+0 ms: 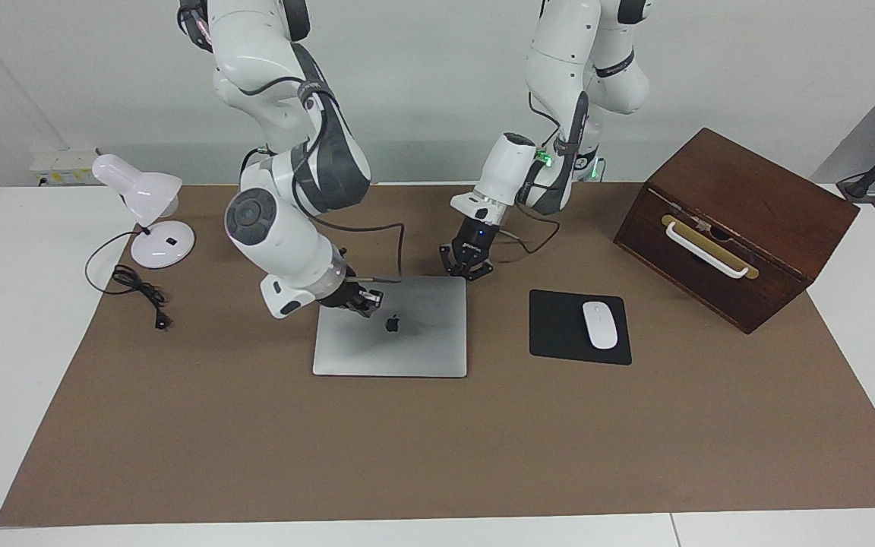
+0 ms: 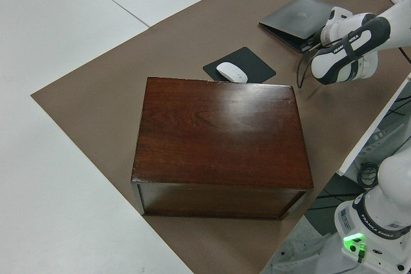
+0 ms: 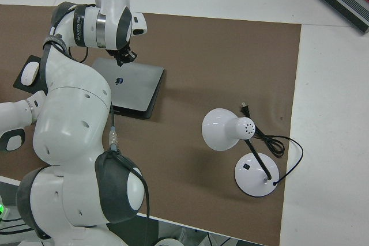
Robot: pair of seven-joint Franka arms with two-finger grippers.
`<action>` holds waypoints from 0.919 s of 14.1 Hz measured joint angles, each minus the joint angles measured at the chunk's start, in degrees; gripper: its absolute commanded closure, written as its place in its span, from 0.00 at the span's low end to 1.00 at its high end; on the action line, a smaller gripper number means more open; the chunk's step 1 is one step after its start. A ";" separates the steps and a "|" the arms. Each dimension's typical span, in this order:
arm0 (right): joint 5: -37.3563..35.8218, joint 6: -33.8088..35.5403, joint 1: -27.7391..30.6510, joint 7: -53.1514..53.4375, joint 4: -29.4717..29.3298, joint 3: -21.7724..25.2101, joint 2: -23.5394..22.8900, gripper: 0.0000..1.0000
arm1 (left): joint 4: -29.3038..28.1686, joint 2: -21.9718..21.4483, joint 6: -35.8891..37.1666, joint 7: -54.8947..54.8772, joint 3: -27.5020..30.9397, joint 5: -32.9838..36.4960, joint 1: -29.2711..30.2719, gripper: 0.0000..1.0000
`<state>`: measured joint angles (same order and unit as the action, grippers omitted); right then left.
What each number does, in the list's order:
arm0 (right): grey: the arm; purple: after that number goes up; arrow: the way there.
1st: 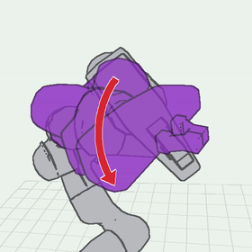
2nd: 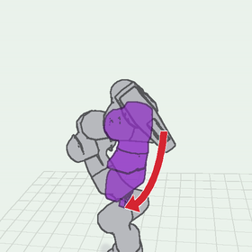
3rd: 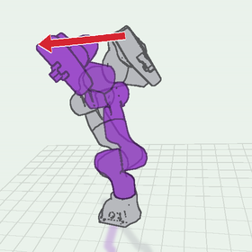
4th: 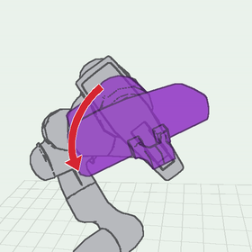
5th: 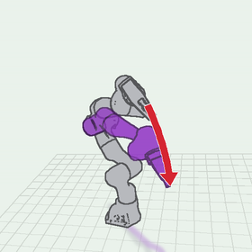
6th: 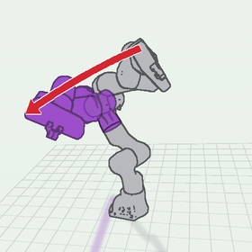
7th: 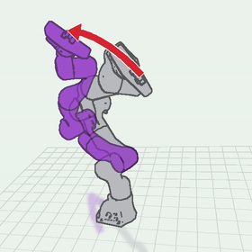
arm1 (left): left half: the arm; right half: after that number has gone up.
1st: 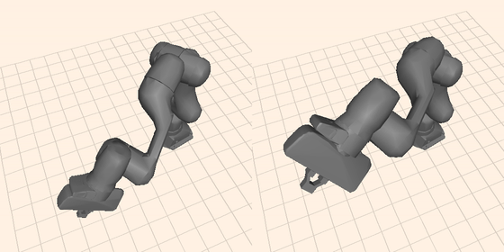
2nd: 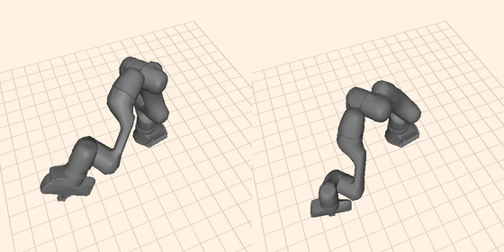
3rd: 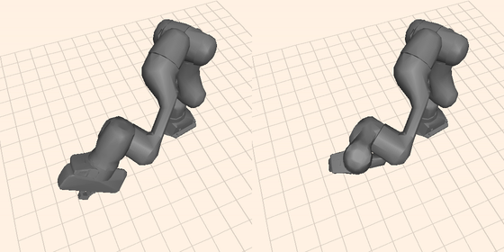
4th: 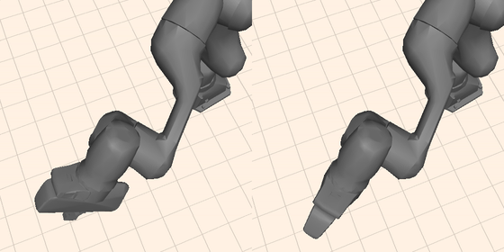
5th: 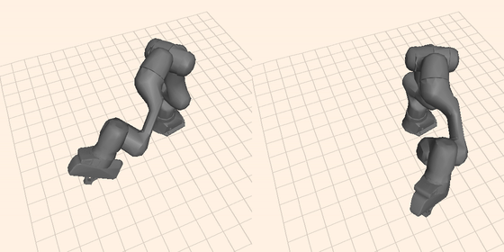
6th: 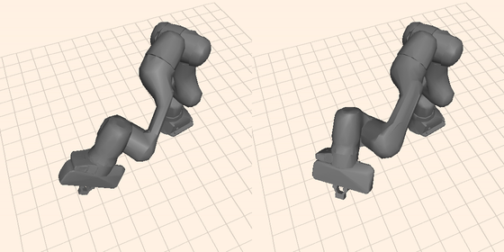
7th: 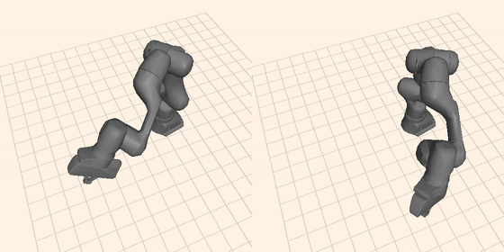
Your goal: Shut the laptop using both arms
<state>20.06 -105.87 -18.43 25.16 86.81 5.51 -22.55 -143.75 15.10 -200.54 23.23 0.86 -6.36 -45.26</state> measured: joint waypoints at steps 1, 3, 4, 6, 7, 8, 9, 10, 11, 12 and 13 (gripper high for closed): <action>-2.04 0.00 1.03 -1.79 0.00 0.13 1.09 1.00 | 0.00 0.00 -0.01 0.03 0.00 0.00 0.00 1.00; -6.21 -0.41 3.55 -8.07 0.03 0.35 2.17 1.00 | 0.01 -0.02 -0.03 0.14 0.01 0.00 0.04 1.00; -8.28 -1.80 5.16 -11.49 0.04 0.44 2.29 0.96 | 0.04 -0.01 -0.03 0.14 0.01 0.00 0.15 1.00; -11.72 -4.17 8.76 -18.07 0.07 0.51 2.29 0.81 | 0.04 -0.02 -0.03 0.14 -0.03 0.00 0.63 1.00; -12.61 -5.07 10.44 -21.38 0.06 0.53 2.33 0.48 | 0.02 -0.05 -0.02 0.14 -0.01 0.00 0.94 1.00; -12.83 -5.58 11.78 -24.13 0.04 0.56 2.48 0.00 | -0.07 -0.12 0.00 0.14 -0.02 0.00 1.30 1.00; -13.11 -5.74 12.66 -25.92 -0.01 0.56 2.85 0.00 | -0.25 -0.27 0.05 0.14 0.00 0.00 1.51 1.00; -13.92 -5.80 12.97 -26.70 -0.07 0.57 3.48 0.00 | -0.51 -0.53 0.17 0.14 0.01 0.00 1.55 1.00; -15.26 -5.81 12.92 -26.80 -0.11 0.52 4.39 0.00 | -0.85 -0.95 0.58 0.14 0.02 0.00 1.56 1.00; -16.15 -5.74 12.78 -26.80 -0.13 0.42 5.50 0.00 | -1.22 -1.55 1.39 0.14 0.02 0.00 1.57 1.00; -16.63 -5.24 12.70 -26.80 -0.14 0.28 6.77 0.00 | -1.70 -2.38 2.57 0.14 0.02 0.00 1.58 1.00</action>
<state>3.43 -111.11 -5.73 -1.64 86.67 5.80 -15.78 -145.45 12.72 -197.97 23.37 0.88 -6.36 -43.68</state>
